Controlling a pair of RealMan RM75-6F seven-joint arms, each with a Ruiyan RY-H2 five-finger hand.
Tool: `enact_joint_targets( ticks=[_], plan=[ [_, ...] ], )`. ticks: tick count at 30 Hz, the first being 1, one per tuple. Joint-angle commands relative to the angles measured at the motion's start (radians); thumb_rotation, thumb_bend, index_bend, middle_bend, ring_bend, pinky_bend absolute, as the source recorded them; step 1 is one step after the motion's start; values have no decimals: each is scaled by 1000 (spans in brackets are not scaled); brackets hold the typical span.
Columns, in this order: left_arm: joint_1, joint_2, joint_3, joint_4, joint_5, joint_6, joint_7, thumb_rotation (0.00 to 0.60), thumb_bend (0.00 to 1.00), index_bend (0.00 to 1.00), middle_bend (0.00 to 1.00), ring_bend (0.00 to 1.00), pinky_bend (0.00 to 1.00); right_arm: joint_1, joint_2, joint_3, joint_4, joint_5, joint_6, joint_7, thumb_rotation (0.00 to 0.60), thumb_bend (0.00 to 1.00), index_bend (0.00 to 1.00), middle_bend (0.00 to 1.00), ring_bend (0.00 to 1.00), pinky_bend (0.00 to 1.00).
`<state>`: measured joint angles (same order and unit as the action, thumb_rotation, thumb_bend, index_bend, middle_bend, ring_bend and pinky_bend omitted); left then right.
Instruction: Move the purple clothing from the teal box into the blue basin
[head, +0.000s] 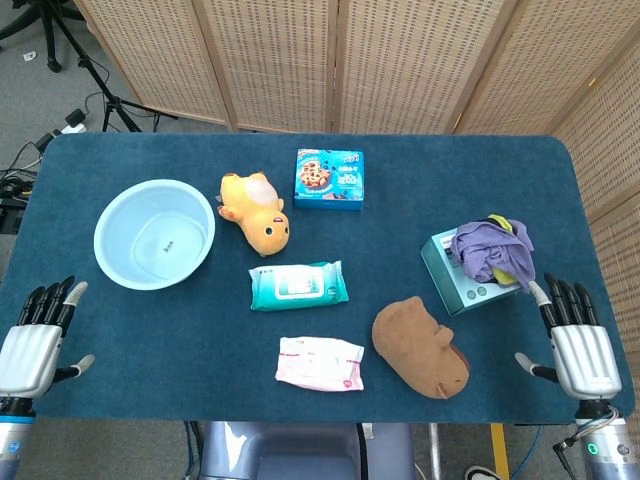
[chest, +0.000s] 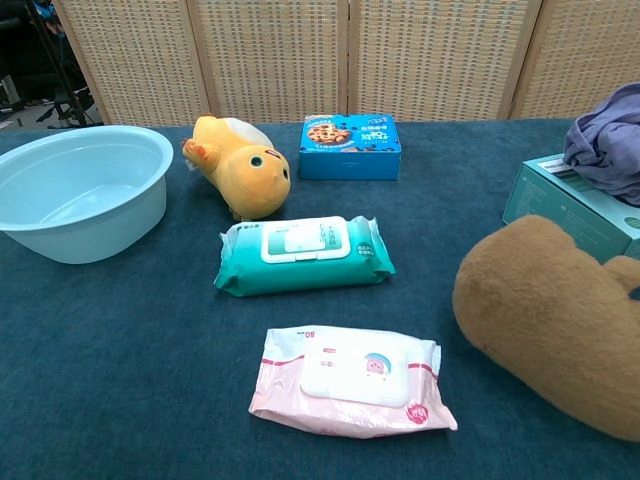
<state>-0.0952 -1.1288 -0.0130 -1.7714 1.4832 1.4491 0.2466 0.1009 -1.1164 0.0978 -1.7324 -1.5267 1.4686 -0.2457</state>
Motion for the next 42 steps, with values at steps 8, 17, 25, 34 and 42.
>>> enact_joint_targets(
  ticks=[8, 17, 25, 34, 42],
  plan=[
    [-2, -4, 8, -1, 14, -4, 1, 600, 125, 0, 0, 0, 0, 238, 148, 186, -252, 242, -280, -176, 600, 2, 0, 0, 0, 0],
    [-12, -10, -1, 13, -18, -30, -1, 600, 125, 0, 0, 0, 0, 464, 161, 236, -205, 636, -551, -296, 600, 0, 0, 0, 0, 0],
    [-25, -18, -10, 29, -57, -61, 1, 600, 125, 0, 0, 0, 0, 642, 133, 198, -28, 917, -712, -354, 600, 0, 0, 0, 0, 0],
    [-34, -26, -10, 35, -75, -80, 7, 600, 125, 0, 0, 0, 0, 729, 94, 138, 94, 1024, -759, -346, 600, 0, 0, 0, 0, 0],
    [-36, -28, -6, 34, -78, -84, 12, 600, 125, 0, 0, 0, 0, 768, 70, 56, 152, 1096, -792, -341, 600, 0, 0, 0, 0, 0]
  ],
)
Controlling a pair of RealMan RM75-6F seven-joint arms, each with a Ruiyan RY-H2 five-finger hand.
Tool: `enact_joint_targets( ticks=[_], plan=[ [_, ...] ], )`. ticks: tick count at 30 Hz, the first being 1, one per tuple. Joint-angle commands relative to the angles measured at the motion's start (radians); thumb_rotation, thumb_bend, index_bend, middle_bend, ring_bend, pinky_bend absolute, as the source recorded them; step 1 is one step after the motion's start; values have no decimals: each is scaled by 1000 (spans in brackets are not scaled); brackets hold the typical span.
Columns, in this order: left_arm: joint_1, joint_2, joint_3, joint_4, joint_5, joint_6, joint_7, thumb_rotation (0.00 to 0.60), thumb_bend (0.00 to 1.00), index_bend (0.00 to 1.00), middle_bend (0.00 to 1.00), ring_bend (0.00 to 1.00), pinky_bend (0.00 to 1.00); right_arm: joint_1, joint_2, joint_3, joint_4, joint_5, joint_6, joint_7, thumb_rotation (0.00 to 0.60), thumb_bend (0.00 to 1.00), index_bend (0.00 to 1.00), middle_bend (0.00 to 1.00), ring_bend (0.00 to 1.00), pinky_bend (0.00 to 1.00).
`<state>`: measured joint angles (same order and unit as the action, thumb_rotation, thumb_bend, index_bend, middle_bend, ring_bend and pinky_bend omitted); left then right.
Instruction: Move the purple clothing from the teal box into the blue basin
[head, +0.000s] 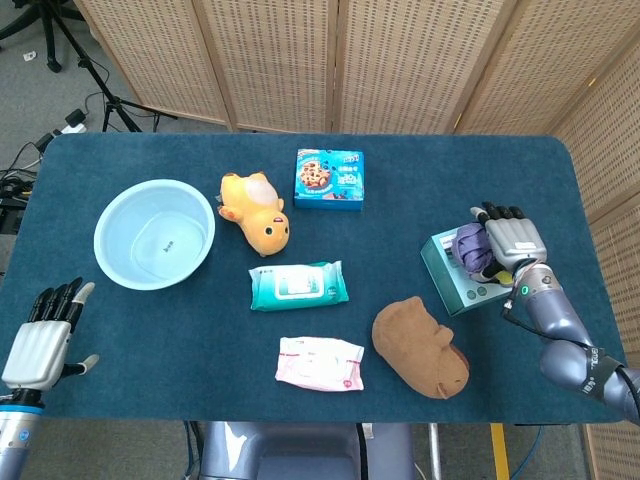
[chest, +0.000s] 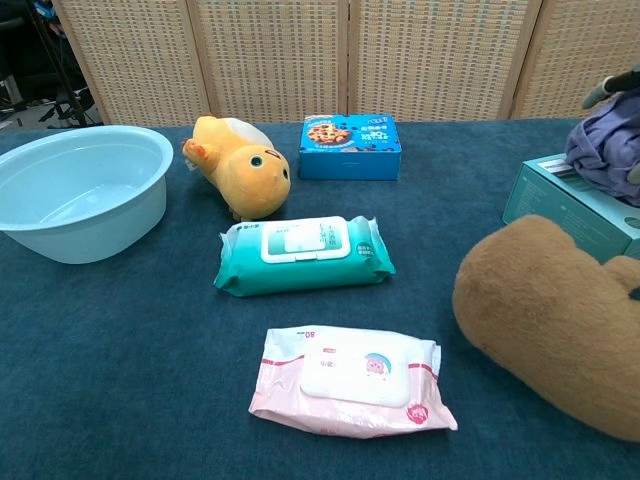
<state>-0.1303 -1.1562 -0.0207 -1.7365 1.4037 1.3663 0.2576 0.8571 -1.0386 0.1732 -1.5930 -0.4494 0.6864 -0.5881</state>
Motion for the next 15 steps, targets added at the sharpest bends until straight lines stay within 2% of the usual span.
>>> enact_joint_targets(
  ticks=[1, 7, 8, 10, 12, 15],
  plan=[
    [-1, -1, 4, -2, 4, -1, 3, 600, 125, 0, 0, 0, 0, 18, -12, -30, 20, 32, -15, 2, 600, 0, 0, 0, 0, 0],
    [-2, 2, 7, -7, 10, -1, -1, 600, 124, 0, 0, 0, 0, 48, -19, -65, 39, 72, -19, 13, 600, 17, 3, 0, 0, 0],
    [-2, 2, 7, -7, 9, 0, -2, 600, 125, 0, 0, 0, 0, 51, -21, -69, 40, 74, -14, 17, 600, 39, 31, 2, 0, 14],
    [-2, 3, 6, -7, 9, 1, -3, 600, 125, 0, 0, 0, 0, 52, -28, -76, 43, 68, 5, 24, 600, 97, 130, 56, 16, 105],
    [-2, 3, 7, -7, 11, 2, -4, 600, 125, 0, 0, 0, 0, 48, -43, -77, 50, 42, 42, 33, 600, 159, 280, 190, 112, 260],
    [-2, 4, 8, -7, 13, 4, -7, 600, 125, 0, 0, 0, 0, 36, -62, -73, 56, -1, 90, 49, 600, 205, 411, 320, 255, 388]
  ],
)
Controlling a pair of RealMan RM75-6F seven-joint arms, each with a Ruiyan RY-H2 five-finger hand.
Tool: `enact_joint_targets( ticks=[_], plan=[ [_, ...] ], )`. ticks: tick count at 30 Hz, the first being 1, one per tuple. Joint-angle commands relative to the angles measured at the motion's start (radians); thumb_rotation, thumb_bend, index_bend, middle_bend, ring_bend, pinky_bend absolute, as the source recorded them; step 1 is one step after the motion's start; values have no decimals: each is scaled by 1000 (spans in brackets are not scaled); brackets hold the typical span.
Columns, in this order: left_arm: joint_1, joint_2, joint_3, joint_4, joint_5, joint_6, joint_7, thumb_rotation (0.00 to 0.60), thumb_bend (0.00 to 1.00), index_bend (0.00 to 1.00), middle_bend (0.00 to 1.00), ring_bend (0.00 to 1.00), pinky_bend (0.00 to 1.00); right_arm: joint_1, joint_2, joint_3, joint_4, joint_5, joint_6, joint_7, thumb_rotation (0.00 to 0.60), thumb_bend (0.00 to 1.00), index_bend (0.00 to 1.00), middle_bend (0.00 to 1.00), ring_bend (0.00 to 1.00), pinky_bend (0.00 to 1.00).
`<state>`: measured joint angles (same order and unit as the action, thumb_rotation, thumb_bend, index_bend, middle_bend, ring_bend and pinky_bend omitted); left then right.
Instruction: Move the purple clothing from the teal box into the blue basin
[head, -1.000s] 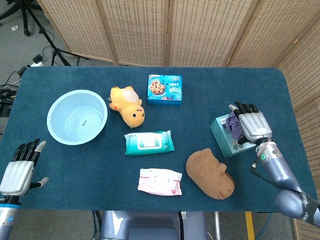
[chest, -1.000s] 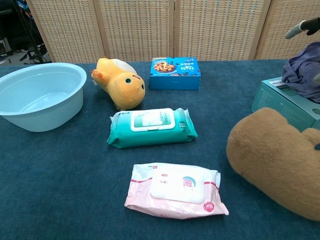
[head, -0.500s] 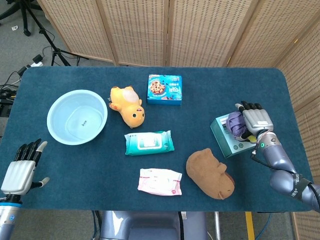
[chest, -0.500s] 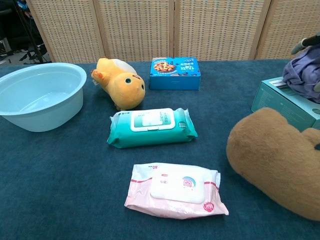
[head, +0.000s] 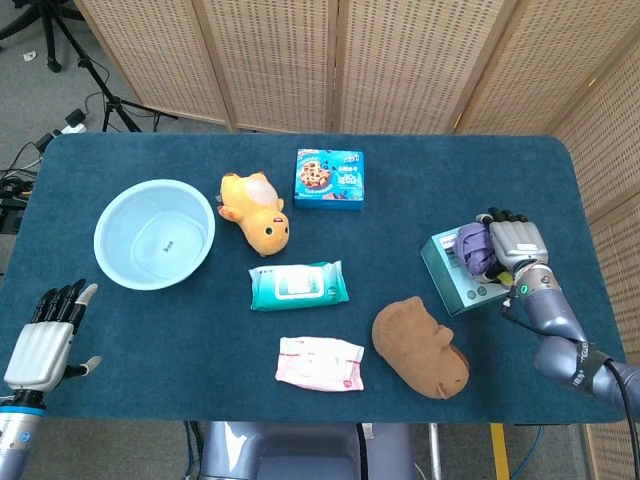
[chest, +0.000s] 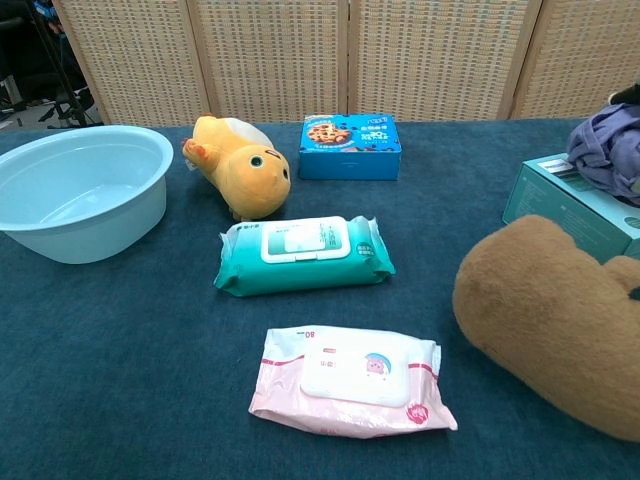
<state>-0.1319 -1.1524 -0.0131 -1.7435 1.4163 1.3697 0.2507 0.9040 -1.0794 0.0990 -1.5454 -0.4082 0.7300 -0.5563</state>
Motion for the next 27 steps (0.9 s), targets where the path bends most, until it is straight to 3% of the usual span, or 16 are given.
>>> enact_joint_targets(
  ticks=[1, 5, 9, 16, 27],
  plan=[
    [0, 1, 1, 0, 1, 1, -1, 600, 124, 0, 0, 0, 0, -15, -28, 1, 10, -62, 66, 21, 600, 216, 450, 358, 297, 427],
    [1, 5, -2, -2, -2, 5, -9, 600, 125, 0, 0, 0, 0, -30, -46, 1, 14, -105, 109, 36, 600, 258, 581, 463, 407, 543],
    [5, 11, -8, -5, -7, 15, -22, 600, 124, 0, 0, 0, 0, -38, -52, -7, 14, -124, 124, 35, 600, 283, 650, 511, 455, 620],
    [6, 16, -9, -6, -11, 15, -29, 600, 125, 0, 0, 0, 0, -40, -49, -11, 8, -121, 134, 27, 600, 337, 687, 549, 494, 662],
    [7, 21, -7, -11, -6, 19, -34, 600, 126, 0, 0, 0, 0, -20, -48, 9, -19, -122, 184, -11, 600, 337, 694, 557, 501, 672]
  ],
)
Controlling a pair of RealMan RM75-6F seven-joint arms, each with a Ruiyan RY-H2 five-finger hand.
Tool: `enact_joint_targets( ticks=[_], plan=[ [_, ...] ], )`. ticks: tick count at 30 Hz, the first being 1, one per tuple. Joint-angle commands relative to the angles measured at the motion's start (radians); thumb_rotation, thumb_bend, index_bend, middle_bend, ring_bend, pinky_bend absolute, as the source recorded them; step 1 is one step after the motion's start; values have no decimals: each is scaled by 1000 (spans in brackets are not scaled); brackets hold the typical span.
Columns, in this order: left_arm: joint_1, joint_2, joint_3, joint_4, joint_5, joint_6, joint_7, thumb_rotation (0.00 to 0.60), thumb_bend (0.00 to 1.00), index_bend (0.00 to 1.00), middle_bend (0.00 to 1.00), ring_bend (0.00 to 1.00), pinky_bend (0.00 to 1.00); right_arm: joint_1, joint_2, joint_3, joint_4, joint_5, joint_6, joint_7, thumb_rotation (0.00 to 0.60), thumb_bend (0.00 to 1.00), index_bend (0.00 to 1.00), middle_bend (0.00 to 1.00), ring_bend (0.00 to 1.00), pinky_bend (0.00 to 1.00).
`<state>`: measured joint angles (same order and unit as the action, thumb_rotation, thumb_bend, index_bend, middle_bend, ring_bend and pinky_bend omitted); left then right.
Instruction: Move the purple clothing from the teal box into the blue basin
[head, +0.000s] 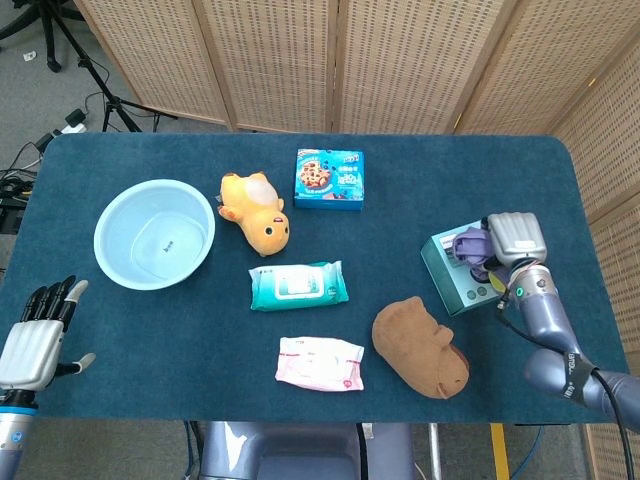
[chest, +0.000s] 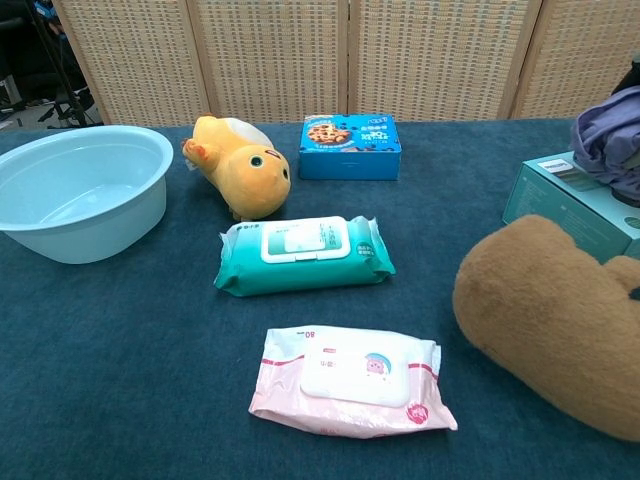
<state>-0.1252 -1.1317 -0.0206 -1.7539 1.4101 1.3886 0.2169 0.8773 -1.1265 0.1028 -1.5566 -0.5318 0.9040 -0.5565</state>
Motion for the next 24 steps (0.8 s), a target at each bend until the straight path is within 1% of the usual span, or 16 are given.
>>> enact_joint_targets(
  ticks=[1, 7, 15, 21, 24],
  plan=[
    [0, 1, 1, -1, 2, 0, -1, 600, 126, 0, 0, 0, 0, 11, -1, 9, -11, 4, 14, -16, 600, 337, 694, 557, 502, 672],
    [1, 1, 5, -4, 13, 3, -3, 600, 126, 0, 0, 0, 0, 56, -1, 37, -60, 20, 52, -79, 600, 337, 694, 557, 502, 672],
    [-1, 8, 11, -6, 25, -2, -25, 600, 127, 0, 0, 0, 0, 157, -33, 78, -160, 79, 124, -222, 600, 337, 694, 557, 501, 672],
    [-4, 14, 16, -11, 34, -11, -48, 600, 128, 0, 0, 0, 0, 246, -113, 102, -174, 167, 167, -333, 600, 337, 694, 557, 502, 672],
    [-7, 20, 19, -8, 37, -19, -65, 600, 128, 0, 0, 0, 0, 293, -170, 116, -169, 199, 186, -378, 600, 337, 694, 557, 501, 672]
  ],
)
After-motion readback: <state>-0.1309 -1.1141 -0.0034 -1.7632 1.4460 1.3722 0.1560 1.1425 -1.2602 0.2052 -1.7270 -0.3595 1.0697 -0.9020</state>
